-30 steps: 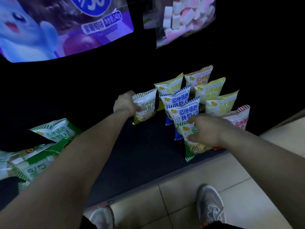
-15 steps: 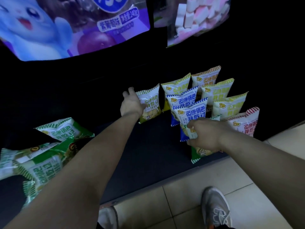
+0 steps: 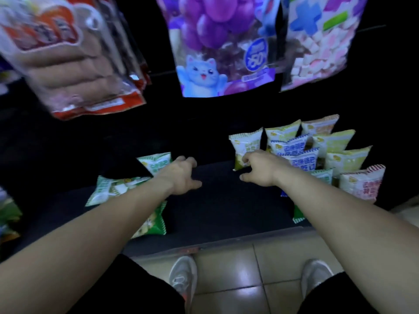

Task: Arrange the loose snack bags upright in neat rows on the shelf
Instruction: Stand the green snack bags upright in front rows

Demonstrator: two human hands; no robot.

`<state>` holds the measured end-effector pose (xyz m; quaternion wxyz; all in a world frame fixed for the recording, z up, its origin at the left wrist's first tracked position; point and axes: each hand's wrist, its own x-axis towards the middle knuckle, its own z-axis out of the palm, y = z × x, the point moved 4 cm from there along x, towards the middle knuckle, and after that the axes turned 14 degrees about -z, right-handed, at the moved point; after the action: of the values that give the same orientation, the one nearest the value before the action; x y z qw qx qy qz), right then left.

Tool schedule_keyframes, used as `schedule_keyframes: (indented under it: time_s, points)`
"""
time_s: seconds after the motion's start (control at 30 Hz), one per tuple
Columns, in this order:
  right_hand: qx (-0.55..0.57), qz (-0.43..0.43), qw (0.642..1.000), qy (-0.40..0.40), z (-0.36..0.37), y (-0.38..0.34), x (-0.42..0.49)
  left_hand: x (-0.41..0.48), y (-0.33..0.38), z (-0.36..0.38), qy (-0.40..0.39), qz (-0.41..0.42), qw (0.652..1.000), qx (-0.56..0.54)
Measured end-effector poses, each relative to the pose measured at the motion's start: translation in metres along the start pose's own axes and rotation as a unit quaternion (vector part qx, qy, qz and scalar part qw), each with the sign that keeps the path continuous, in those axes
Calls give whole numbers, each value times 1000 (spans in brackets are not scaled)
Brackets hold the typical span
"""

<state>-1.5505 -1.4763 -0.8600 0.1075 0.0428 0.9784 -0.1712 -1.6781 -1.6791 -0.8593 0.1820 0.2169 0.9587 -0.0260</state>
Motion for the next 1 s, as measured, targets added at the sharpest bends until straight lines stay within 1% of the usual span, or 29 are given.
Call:
schedule_keyframes:
  time_s: [0.07, 0.13, 0.3, 0.43, 0.53, 0.6, 0.67, 0.77, 0.87, 1.0]
  points:
    - [18, -18, 1000, 8, 2, -27, 3, -28, -45, -1, -8, -18, 999, 28]
    - [9, -45, 999, 5, 7, -55, 6, -49, -92, 1, -12, -43, 998, 34]
    - [-65, -107, 990, -57, 36, -118, 28, -73, -194, 6, -19, -128, 991, -33]
    - [-64, -129, 986, -86, 70, -165, 69, -72, -245, 18, -16, -164, 984, -67]
    - [-49, -146, 984, -87, 97, -195, 110, -59, -267, 26, -3, -169, 981, -92]
    - [-45, -165, 983, -70, 108, -210, 140, -45, -275, 30, 11, -165, 980, -110]
    - [-63, -184, 979, -53, 116, -221, 170, -31, -280, 33, 19, -158, 980, -117]
    - [-101, -194, 974, -64, 130, -229, 205, -15, -281, 38, 19, -150, 980, -126]
    - [-98, -211, 970, -75, 152, -233, 225, -7, -281, 44, 12, -141, 981, -135]
    - [-59, -235, 969, -44, 166, -232, 228, -4, -283, 46, 11, -143, 978, -150]
